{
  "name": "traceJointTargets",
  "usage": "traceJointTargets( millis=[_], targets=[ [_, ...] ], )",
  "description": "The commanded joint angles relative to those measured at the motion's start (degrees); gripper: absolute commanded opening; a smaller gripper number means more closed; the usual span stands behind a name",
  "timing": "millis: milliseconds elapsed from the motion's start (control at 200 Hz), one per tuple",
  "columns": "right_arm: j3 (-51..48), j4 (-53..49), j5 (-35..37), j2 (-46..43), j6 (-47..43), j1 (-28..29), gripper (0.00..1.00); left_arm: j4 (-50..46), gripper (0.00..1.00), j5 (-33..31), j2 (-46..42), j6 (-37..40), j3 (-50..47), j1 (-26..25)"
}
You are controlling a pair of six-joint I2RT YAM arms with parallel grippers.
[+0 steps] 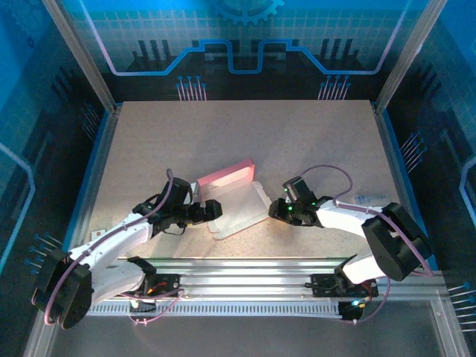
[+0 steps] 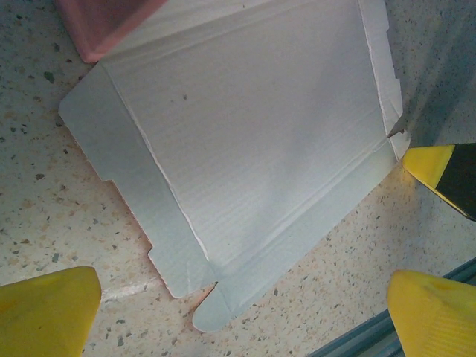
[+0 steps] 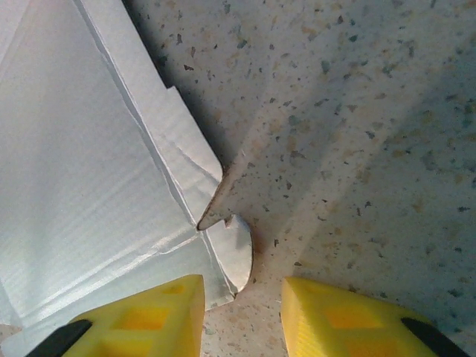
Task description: Fold the paper box
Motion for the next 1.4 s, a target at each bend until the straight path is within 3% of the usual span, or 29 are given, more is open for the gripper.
traceJointTargets(
  millis=[0, 340, 1056, 1396],
  targets=[
    [1.4, 3.3, -0.1, 1.6, -0.5, 0.0, 0.33, 0.6, 0.99, -0.8, 0.4, -0.4, -1.3, -0.6],
    [3.3, -2.5, 3.8, -0.6, -2.0, 0.0, 0.32, 0.8, 0.99, -1.2, 0.6, -0.5, -1.5, -0.8],
    [4.9, -0.6, 3.0, 3.8, -3.4, 0.1, 0.35, 1.4, 0.99, -1.3, 0.2, -1.4, -2.4, -1.3],
    [3.5, 3.9, 2.4, 2.2, -4.9, 1.0, 0.31, 3.1, 0.99, -0.7, 0.7, -2.6, -3.1, -1.8]
  ],
)
